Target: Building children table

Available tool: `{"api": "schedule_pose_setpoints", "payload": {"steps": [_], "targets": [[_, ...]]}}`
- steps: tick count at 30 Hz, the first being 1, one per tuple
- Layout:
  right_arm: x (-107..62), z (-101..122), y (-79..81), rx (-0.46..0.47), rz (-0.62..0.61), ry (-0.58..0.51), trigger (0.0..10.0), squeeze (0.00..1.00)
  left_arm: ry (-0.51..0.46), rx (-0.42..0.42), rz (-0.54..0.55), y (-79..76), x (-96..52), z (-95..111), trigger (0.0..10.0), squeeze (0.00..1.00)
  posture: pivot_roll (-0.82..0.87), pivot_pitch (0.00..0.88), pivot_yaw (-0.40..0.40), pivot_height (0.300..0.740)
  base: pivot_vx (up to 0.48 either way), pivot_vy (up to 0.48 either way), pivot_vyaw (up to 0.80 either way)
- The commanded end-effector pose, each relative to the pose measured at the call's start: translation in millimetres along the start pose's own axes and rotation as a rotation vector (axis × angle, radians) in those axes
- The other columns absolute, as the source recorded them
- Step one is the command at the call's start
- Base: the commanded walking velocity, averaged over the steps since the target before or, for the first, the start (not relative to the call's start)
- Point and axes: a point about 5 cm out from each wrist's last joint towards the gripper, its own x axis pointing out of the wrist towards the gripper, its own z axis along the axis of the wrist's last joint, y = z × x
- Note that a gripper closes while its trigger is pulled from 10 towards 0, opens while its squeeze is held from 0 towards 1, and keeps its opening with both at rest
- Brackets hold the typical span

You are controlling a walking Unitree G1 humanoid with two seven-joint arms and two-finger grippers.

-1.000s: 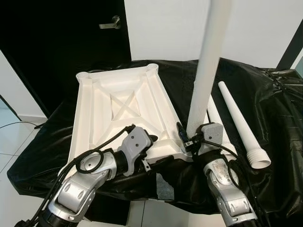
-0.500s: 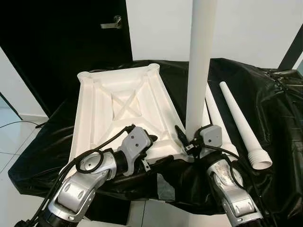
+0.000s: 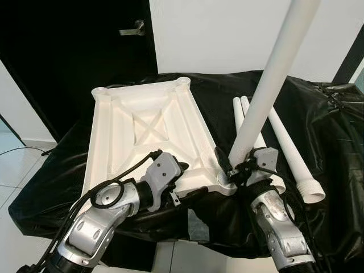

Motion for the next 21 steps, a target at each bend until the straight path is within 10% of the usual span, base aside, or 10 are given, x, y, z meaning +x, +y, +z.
{"api": "schedule_pose_setpoints", "payload": {"steps": [1, 9, 21], "targets": [[-6.5, -19.6, -3.1, 0.040, -0.027, 0.110, 10.0, 0.00, 0.004, 0.012, 0.007, 2.5, -1.5, 2.7, 10.0, 0.00, 0.05, 0.000, 0.040, 0.740, 0.000, 0.000, 0.00], [-6.5, -20.8, -3.3, 0.051, -0.022, 0.110, 10.0, 0.00, 0.003, 0.009, 0.007, 2.4, -1.6, 2.9, 10.0, 0.00, 0.05, 0.000, 0.039, 0.740, 0.000, 0.000, 0.00], [-13.5, -25.8, -1.3, -0.230, 0.160, 0.172, 10.0, 0.00, -0.002, 0.007, 0.005, 1.5, -1.0, 2.9, 10.0, 0.00, 0.05, 0.000, 0.035, 0.740, 0.000, 0.000, 0.00]]}}
